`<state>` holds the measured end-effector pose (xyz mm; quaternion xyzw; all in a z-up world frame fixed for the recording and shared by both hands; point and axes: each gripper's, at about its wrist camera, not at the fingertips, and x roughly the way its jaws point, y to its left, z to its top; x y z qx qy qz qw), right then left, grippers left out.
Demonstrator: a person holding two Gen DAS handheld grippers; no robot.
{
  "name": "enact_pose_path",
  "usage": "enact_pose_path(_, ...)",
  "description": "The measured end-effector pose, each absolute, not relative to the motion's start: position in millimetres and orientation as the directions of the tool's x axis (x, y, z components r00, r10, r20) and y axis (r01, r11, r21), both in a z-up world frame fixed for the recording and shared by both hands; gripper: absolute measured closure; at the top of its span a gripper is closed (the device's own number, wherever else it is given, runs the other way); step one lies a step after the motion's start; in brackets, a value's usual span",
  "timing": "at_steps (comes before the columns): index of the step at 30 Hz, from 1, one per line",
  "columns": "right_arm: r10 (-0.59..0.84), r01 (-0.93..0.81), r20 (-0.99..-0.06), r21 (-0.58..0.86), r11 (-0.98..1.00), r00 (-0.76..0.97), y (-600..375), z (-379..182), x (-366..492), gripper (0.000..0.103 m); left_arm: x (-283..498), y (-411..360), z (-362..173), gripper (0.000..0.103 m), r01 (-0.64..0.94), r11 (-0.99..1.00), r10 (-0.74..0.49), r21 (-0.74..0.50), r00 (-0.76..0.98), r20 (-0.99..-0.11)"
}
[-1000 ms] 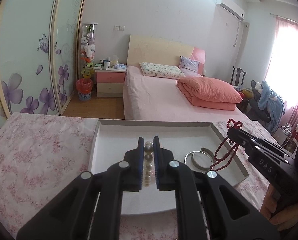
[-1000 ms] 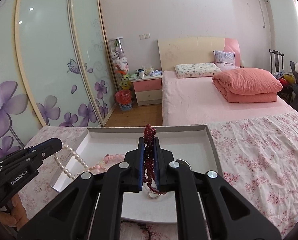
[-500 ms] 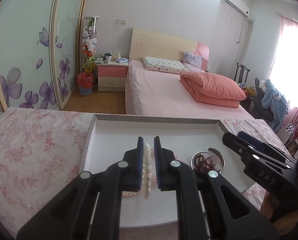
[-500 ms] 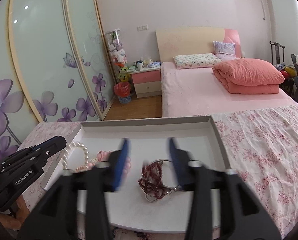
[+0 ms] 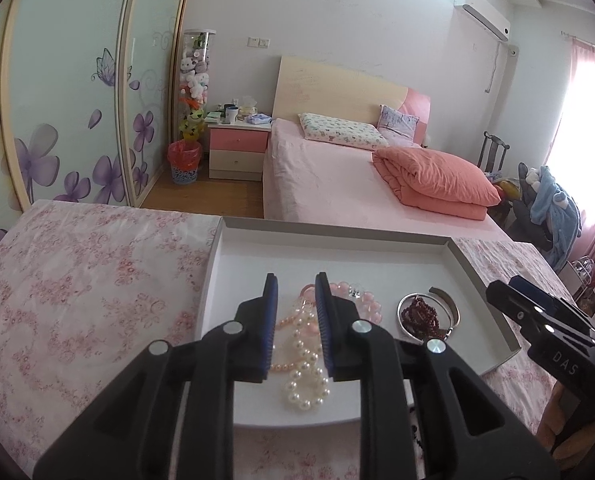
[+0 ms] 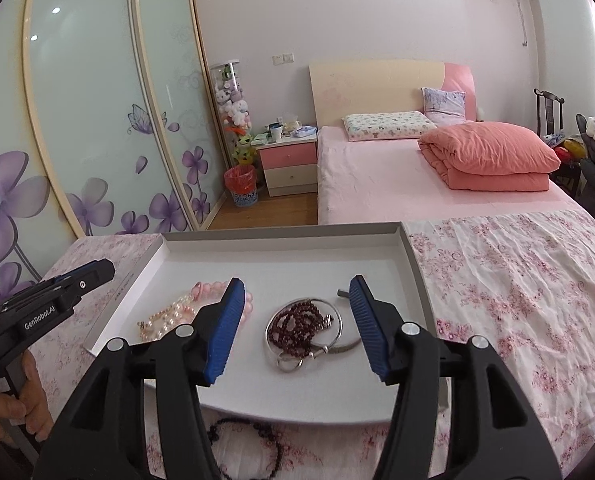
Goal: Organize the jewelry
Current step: 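Withdraw both open tools from the tray toward the remaining jewelry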
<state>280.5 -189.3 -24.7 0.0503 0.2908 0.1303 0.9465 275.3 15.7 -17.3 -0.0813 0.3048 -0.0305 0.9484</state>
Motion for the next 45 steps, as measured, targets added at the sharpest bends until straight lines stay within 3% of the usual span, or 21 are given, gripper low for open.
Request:
enact_pose_path(6,0.299,-0.248,-0.585,0.168,0.954,0.754,-190.6,-37.6,251.1,0.048,247.9,22.1,-18.9,0.077,0.016,0.985,-0.116,-0.174,0.806,-0.581)
enact_pose_path(16,0.321,-0.304,-0.721,0.159,0.939,0.614,-184.5,-75.0,222.3,0.061,203.4,27.0,-40.9,0.069,0.032,0.984,-0.138,-0.177,0.761,-0.633)
enact_pose_path(32,0.238,-0.282,-0.769,0.079,0.956,0.593,-157.0,-90.6,246.0,0.075,190.5,23.4,-52.3,0.068,0.053,0.984,-0.155,-0.172,0.737,-0.658)
enact_pose_path(37,0.228,-0.292,-0.77,0.056,0.955,0.597,-153.2,-90.6,243.5,0.089,190.0,20.2,-53.7,0.066,0.063,0.982,-0.165,-0.176,0.733,-0.659)
enact_pose_path(45,0.188,-0.221,-0.776,0.065,0.973,0.602,-175.6,-89.1,234.5,0.092,187.7,5.4,-56.5,0.061,0.109,0.979,-0.197,-0.173,0.719,-0.666)
